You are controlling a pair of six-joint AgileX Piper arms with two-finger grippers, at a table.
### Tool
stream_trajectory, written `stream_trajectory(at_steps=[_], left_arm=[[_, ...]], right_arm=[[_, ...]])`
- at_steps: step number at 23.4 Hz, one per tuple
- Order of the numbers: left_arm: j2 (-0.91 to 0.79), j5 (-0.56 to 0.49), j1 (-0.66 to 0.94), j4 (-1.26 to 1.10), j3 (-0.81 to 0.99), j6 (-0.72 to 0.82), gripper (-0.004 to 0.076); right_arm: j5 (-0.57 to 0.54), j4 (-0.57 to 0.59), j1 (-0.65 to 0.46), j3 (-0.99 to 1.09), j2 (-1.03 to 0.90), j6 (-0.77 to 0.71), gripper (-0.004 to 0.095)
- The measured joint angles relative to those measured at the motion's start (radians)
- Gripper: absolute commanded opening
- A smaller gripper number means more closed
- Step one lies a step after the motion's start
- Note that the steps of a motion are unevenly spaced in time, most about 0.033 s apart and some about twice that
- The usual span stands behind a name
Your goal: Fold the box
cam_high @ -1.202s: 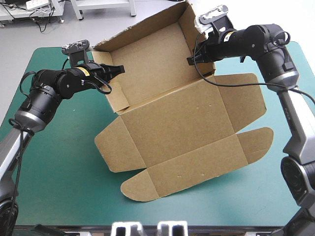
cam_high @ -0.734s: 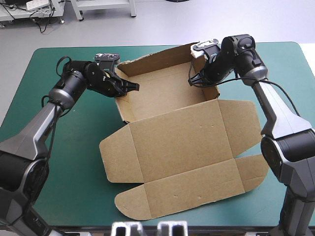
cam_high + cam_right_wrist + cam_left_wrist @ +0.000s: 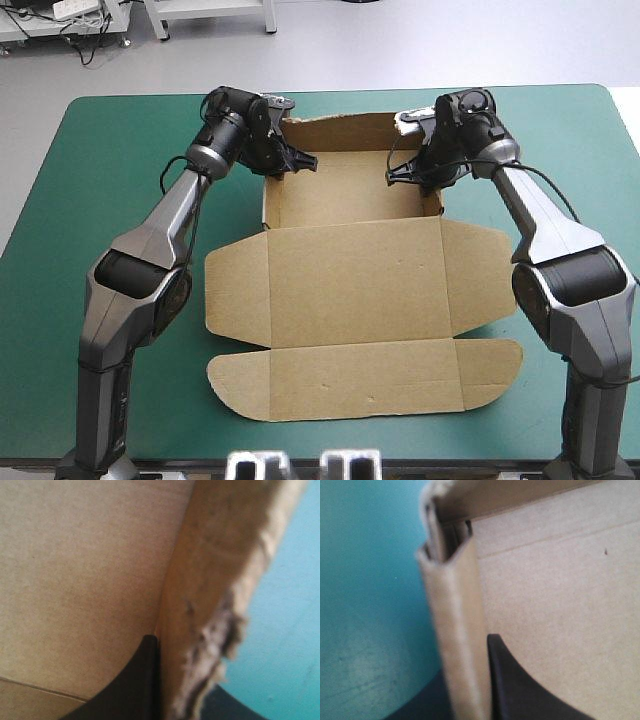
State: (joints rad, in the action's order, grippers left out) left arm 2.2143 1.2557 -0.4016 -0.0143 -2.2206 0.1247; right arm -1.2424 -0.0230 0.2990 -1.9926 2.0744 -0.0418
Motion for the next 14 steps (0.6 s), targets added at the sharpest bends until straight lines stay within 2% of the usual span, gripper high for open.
stream_trajectory(at_steps=[11,14], left_arm=[[0.035,0.0,-0.024,0.035,-0.002,0.034,-0.0003],[0.035,0.0,-0.024,0.036,-0.002,0.016,0.0095]], right_arm=[[-0.001,0.004,-0.003,0.005,0.031,-0.006,-0.0023],[-0.001,0.002,-0.004,0.005,0.039,0.006,0.0]])
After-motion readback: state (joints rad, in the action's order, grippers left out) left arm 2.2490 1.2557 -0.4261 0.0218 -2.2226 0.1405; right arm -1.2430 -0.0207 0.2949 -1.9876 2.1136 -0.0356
